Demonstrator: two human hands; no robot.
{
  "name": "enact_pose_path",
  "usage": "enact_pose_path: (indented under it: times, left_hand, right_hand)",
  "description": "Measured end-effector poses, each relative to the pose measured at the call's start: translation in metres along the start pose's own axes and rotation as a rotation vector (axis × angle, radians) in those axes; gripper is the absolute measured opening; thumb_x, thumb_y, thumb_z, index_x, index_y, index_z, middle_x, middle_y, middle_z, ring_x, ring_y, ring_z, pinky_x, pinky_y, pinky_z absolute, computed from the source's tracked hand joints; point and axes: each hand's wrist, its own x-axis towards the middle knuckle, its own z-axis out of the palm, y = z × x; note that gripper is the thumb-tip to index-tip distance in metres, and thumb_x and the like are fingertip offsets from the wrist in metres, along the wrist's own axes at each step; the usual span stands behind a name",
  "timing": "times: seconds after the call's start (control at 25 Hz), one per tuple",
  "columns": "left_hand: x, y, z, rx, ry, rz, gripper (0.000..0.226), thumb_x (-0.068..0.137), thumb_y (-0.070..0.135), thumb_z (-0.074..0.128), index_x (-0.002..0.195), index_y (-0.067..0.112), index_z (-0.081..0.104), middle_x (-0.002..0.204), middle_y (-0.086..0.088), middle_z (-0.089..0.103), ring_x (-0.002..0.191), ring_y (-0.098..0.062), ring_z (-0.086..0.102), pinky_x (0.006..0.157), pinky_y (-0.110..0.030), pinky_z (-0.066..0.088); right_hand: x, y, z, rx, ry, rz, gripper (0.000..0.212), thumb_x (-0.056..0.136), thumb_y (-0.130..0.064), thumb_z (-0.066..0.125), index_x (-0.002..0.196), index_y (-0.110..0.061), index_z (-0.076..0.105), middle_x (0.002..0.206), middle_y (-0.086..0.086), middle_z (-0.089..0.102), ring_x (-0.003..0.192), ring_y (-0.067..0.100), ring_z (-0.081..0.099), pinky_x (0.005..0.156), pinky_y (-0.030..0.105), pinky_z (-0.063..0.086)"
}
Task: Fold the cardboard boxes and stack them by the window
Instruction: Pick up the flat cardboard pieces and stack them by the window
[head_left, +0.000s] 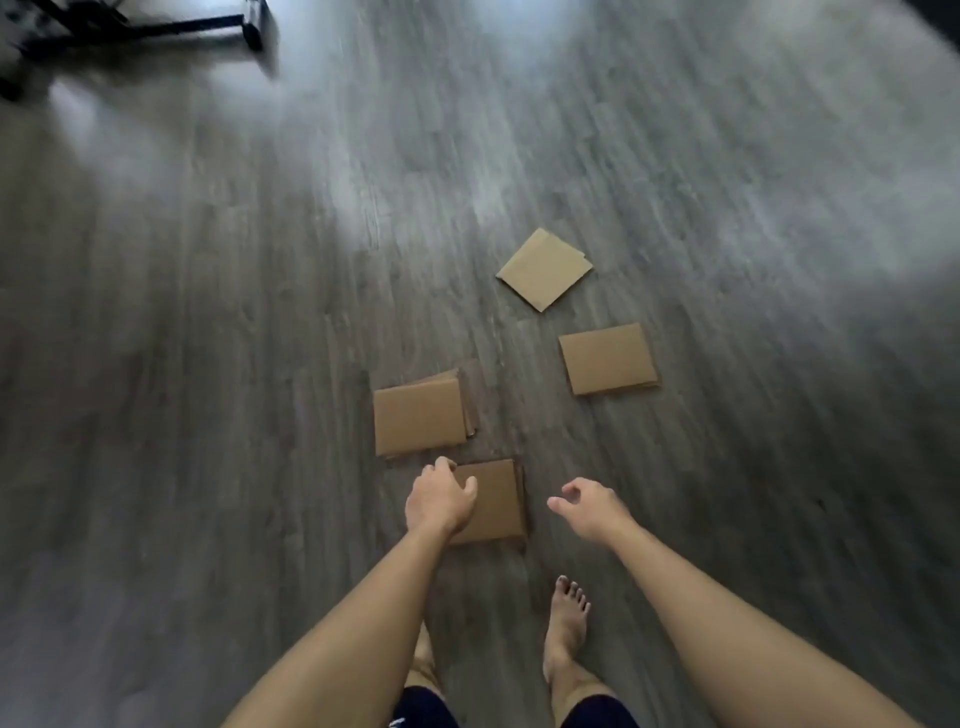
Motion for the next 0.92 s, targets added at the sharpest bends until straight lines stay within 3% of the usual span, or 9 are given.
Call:
enact_pose_path:
  times: [0.16,0.44,0.64,0.92]
  left_hand:
    - [0.066,-0.051,0.047,-0.001,-0.003,-0.027,0.049,0.097,0.046,0.052,0.136,0.016,0.049,0.135,-0.01,0.054,0.125,-0.028,0.051,0.101,-0.039,0.045]
    - [0.216,-0.162,0.191,-0.121,-0.018,-0.187,0.054,0.095,0.048,0.057,0.138,0.015,0.05,0.138,-0.01,0.056,0.124,-0.028,0.055,0.101,-0.037,0.045]
    - [0.338,-0.238,0.29,-0.165,0.052,-0.299,0.069,0.091,0.048,0.065,0.143,0.01,0.042,0.145,-0.016,0.047,0.127,-0.035,0.052,0.105,-0.045,0.044]
    - [0.428,-0.295,0.382,-0.162,0.011,-0.398,0.084,0.087,0.052,0.069,0.147,0.003,0.036,0.15,-0.018,0.039,0.136,-0.037,0.042,0.11,-0.046,0.038]
  right_hand:
    - [0.073,0.019,0.055,0.005,0.021,0.024,0.049,0.097,-0.047,0.057,0.137,-0.018,0.054,0.135,0.007,0.061,0.124,0.027,0.056,0.1,0.034,0.045]
    - [0.262,0.072,0.183,0.022,0.066,0.054,0.054,0.095,-0.048,0.056,0.14,-0.02,0.049,0.127,0.005,0.064,0.12,0.028,0.057,0.1,0.036,0.046]
    - [0.401,0.113,0.275,0.004,0.109,0.09,0.064,0.094,-0.051,0.056,0.146,-0.017,0.04,0.14,0.008,0.053,0.129,0.028,0.051,0.103,0.038,0.042]
    - [0.502,0.155,0.352,-0.018,0.096,0.151,0.075,0.093,-0.055,0.057,0.152,-0.017,0.03,0.147,0.009,0.042,0.132,0.029,0.047,0.103,0.041,0.042]
